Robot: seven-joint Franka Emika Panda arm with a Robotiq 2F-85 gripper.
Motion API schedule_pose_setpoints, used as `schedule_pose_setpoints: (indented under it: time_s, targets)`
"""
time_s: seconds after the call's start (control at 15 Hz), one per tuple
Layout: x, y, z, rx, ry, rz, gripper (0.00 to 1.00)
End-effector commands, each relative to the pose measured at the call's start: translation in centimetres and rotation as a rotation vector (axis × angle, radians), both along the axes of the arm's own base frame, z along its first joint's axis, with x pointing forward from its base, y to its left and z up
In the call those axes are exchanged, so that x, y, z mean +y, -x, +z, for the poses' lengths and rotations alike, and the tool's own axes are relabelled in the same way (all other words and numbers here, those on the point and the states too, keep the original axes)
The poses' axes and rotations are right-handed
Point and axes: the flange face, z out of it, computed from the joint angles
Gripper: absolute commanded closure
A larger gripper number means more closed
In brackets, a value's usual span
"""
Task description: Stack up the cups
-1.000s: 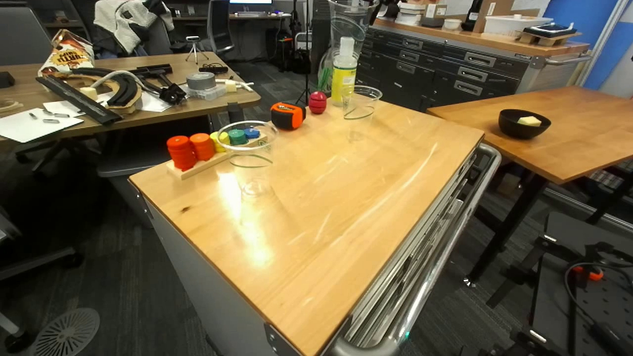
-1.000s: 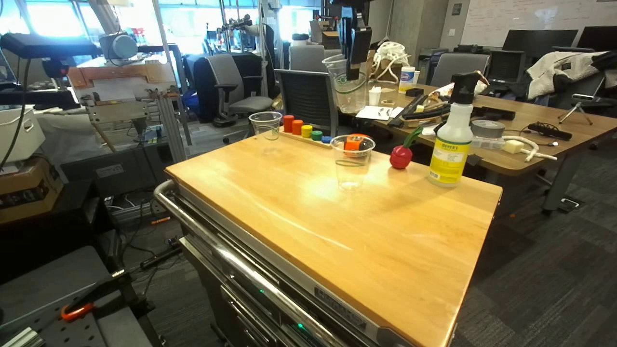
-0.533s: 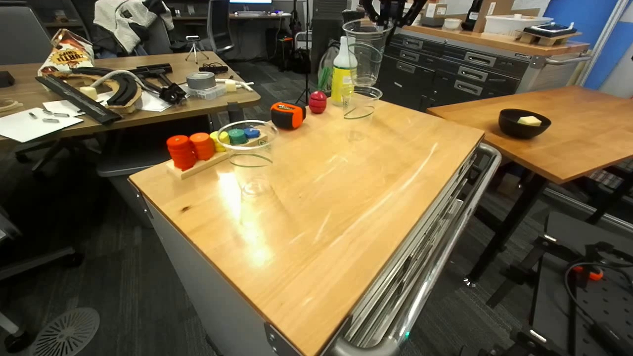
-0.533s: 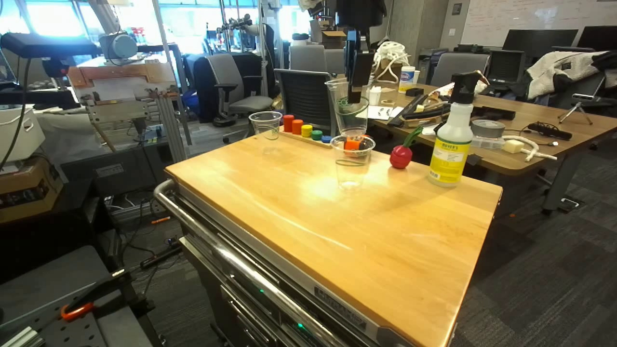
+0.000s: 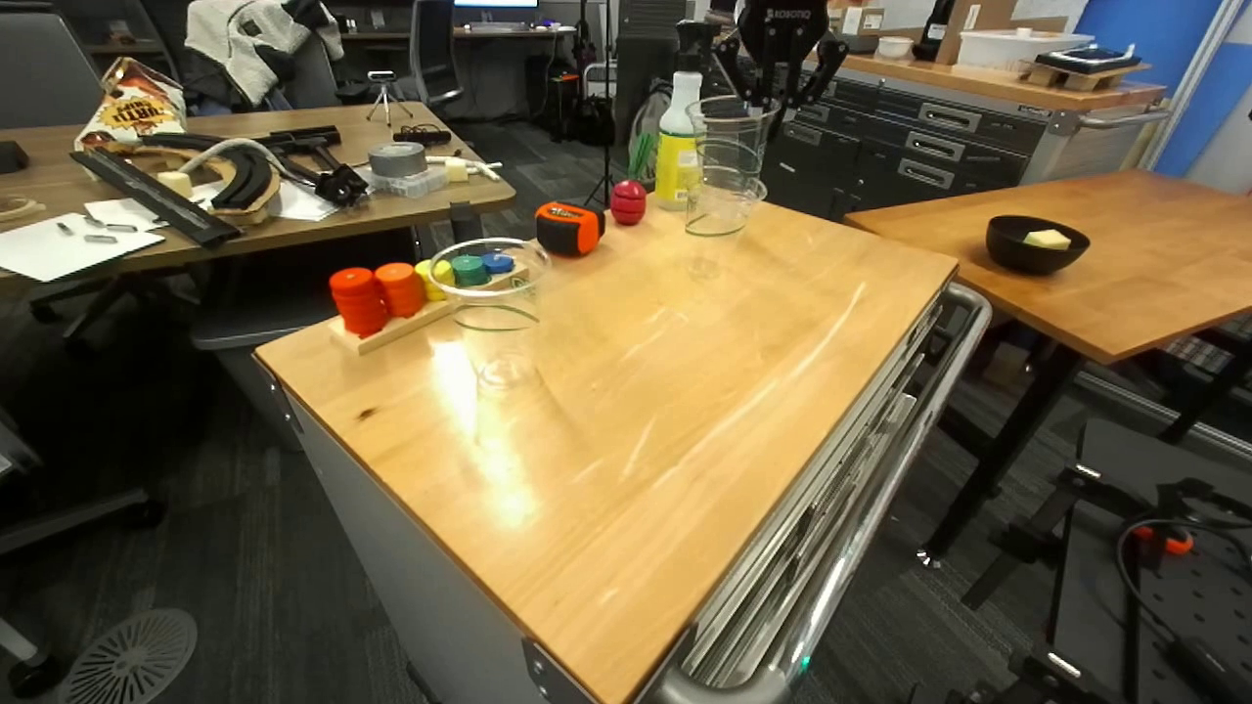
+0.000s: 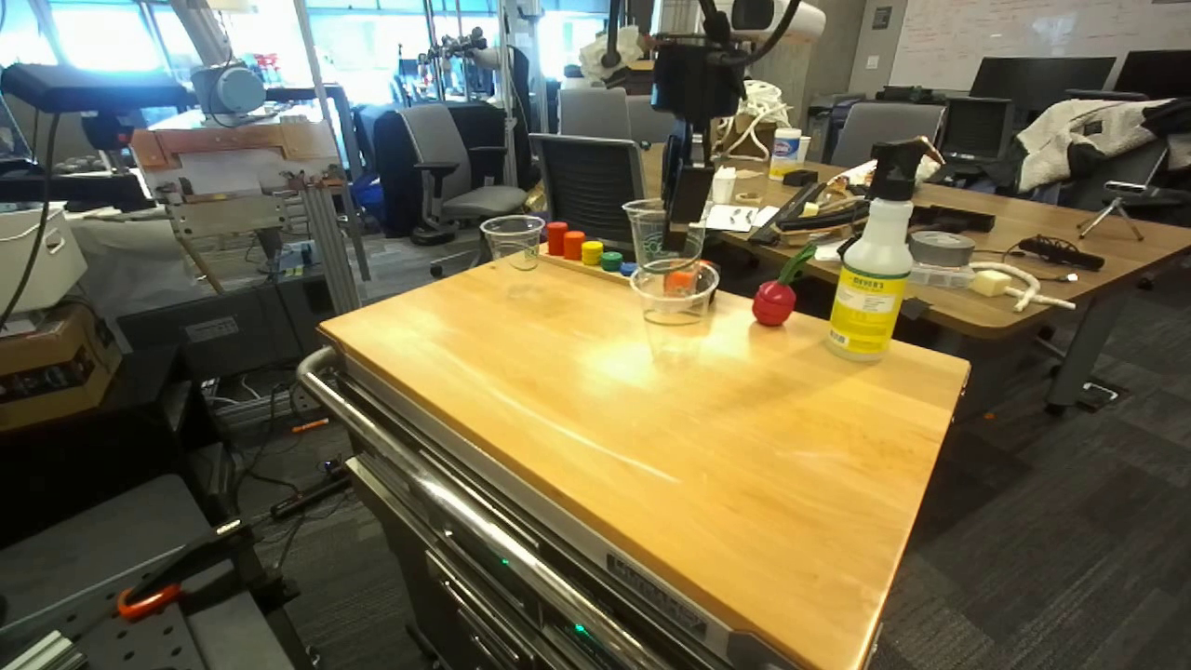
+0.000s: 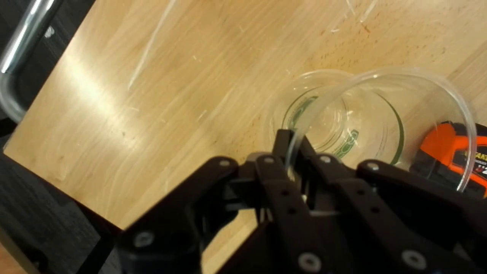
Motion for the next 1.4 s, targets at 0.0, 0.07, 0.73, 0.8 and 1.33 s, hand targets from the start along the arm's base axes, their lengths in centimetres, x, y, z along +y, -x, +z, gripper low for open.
schedule_pose_setpoints:
  time_s: [0.0, 0.07, 0.73, 0.8, 1.33]
  targets:
    - [-0.5, -0.4, -0.8, -0.032, -0.051, -0.019, 0.99]
    - [-0.6, -0.7, -0.9, -0.042, -0.057, -0.025, 0.99]
    - [0.4, -1.4, -0.9, -0.05, -0.007, 0.051, 0.48]
    - [0.5, -1.4, -0.7, -0.053, -0.008, 0.056, 0.38]
    - [6.2, -2.5, 3.0, -0.109, -0.049, 0.186, 0.0]
